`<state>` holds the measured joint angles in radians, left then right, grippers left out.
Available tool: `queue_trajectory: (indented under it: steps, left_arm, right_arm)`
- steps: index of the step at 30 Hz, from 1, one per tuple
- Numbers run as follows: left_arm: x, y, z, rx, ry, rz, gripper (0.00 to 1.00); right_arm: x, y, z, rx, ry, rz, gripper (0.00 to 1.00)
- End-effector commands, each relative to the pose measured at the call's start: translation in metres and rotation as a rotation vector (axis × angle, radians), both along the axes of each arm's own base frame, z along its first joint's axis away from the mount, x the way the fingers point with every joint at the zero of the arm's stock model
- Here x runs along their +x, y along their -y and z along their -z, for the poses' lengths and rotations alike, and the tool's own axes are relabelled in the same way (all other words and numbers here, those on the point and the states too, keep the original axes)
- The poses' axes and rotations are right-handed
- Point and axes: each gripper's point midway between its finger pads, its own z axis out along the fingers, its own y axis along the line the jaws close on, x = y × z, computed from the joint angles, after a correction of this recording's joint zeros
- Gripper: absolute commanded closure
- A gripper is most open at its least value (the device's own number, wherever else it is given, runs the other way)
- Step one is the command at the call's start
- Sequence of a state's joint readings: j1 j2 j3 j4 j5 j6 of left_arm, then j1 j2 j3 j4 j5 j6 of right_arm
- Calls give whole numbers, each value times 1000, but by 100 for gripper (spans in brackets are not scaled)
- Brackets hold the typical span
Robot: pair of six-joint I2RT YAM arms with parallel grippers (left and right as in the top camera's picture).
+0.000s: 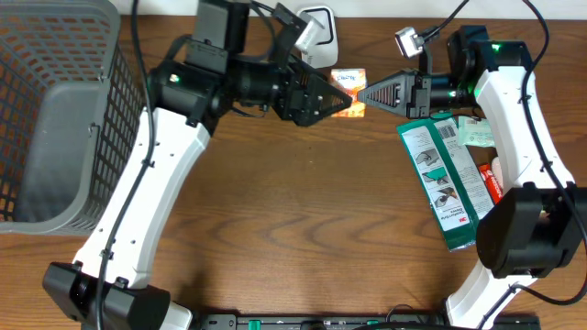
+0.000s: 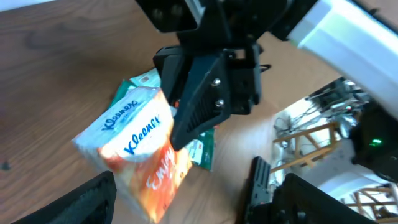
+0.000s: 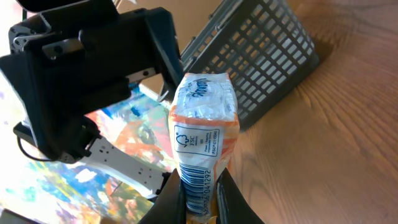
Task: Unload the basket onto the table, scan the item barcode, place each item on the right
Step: 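Grasp the Kleenex pack with the left gripper and release the right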
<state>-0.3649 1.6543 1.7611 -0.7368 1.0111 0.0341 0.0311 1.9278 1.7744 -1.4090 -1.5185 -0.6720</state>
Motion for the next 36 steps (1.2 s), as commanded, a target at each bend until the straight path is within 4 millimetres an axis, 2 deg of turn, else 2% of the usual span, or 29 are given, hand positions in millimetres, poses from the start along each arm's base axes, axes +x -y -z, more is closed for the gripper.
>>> queue_trajectory:
  steps: [1, 9, 13, 19, 23, 28, 33, 34, 36]
  left_arm:
    - [3, 3, 1, 37, 42, -25, 18]
    - [9, 1, 4, 67, 61, -62, 18]
    - [12, 1, 4, 69, 71, -70, 20]
    - [12, 1, 4, 69, 70, -69, 34]
    - [11, 1, 4, 65, 53, -76, 53]
    - [2, 5, -2, 23, 36, -21, 69]
    - [0, 5, -2, 22, 28, -16, 72]
    - [0, 5, -1, 22, 26, -16, 72]
    - [0, 5, -1, 23, 24, -16, 79]
  right_arm:
    - [-17, -5, -41, 48, 145, -20, 99]
    - [-31, -5, -62, 51, 213, -21, 99]
    - [-33, -4, -66, 51, 224, -21, 99]
    - [-35, -10, -66, 53, 240, -37, 99]
    - [-38, -19, -66, 59, 277, -67, 99]
    - [-38, -22, -67, 61, 292, -76, 99]
    - [-37, -22, -67, 61, 309, -74, 97]
    - [-36, -21, -67, 61, 312, -73, 95]
    - [-35, -22, -67, 57, 326, -72, 80]
